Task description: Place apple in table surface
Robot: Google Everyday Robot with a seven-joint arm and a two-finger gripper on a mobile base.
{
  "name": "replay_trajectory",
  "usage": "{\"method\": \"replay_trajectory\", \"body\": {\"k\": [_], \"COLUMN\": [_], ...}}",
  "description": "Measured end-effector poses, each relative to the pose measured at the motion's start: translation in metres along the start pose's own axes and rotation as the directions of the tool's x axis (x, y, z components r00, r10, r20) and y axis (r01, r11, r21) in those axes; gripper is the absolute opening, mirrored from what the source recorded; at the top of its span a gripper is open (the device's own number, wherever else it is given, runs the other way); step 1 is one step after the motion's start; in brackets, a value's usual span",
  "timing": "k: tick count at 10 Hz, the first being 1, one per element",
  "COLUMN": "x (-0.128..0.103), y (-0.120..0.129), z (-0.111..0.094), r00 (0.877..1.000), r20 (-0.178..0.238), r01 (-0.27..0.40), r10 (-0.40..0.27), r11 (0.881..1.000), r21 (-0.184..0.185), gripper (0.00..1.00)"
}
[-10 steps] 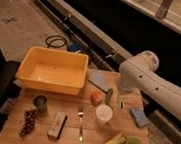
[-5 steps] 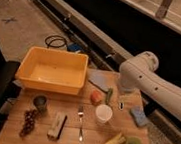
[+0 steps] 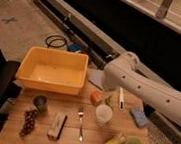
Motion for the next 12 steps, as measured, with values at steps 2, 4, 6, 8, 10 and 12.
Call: {"method": "replay_trajectory", "body": {"k": [2,4,6,8,10,12], "x": [-0.005,-0.006,-0.003,-0.001,0.006,0.010], "y": [-0.001,-0.002,-0.002,-0.005,-0.003,0.007], "z": [0.001,0.001,0.003,0.020,0.051,0.080], "r00": [1.000,1.000,1.000,1.000,0.999,0.997], "r20": [0.010,0.012,0.013,0.023,0.034,0.063], "r01": [0.008,0.010,0.004,0.002,-0.011,-0.032], "r10": [-0.008,-0.010,-0.004,-0.001,0.013,0.039], "r11": [1.000,1.000,1.000,1.000,0.998,0.993], "r21": [0.000,0.000,-0.002,-0.023,-0.060,-0.112], "gripper": [0.65,0.65,0.65,0.65,0.65,0.65]}}
